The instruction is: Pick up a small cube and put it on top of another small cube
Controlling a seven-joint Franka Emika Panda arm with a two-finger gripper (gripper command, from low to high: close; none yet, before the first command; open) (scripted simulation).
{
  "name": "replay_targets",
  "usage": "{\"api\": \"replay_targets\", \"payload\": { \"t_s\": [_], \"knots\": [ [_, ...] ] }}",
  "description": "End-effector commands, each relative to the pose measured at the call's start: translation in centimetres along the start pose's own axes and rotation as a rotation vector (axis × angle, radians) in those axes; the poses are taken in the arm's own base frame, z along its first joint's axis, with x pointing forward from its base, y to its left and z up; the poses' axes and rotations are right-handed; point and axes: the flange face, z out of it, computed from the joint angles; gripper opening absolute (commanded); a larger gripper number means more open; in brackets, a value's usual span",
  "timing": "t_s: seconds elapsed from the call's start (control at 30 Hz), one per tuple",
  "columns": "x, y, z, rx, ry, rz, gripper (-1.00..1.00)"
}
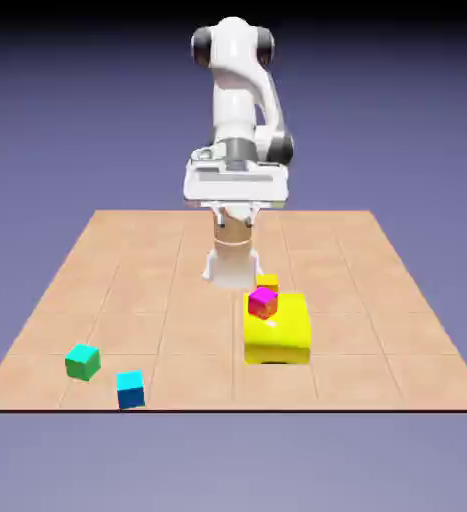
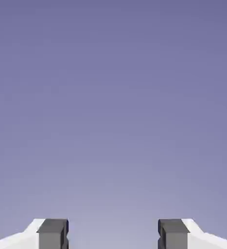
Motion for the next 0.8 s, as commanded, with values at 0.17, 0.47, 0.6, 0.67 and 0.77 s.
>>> {"api": "replay_targets", "payload": {
  "t_s": [0.17,0.47,0.6,0.67,0.77],
  "knots": [
    [4.4,4.9,6.2,-0.153,-0.130,0.097,0.00],
    [9.1,15.5,14.4,-0.370,-0.307,0.228,0.00],
    [10.4,21.0,17.2,-0.460,-0.374,0.277,0.00],
    [11.0,23.8,18.3,-0.503,-0.405,0.299,0.00],
    [11.8,28.1,19.6,-0.565,-0.448,0.328,0.00]
  ]
}}
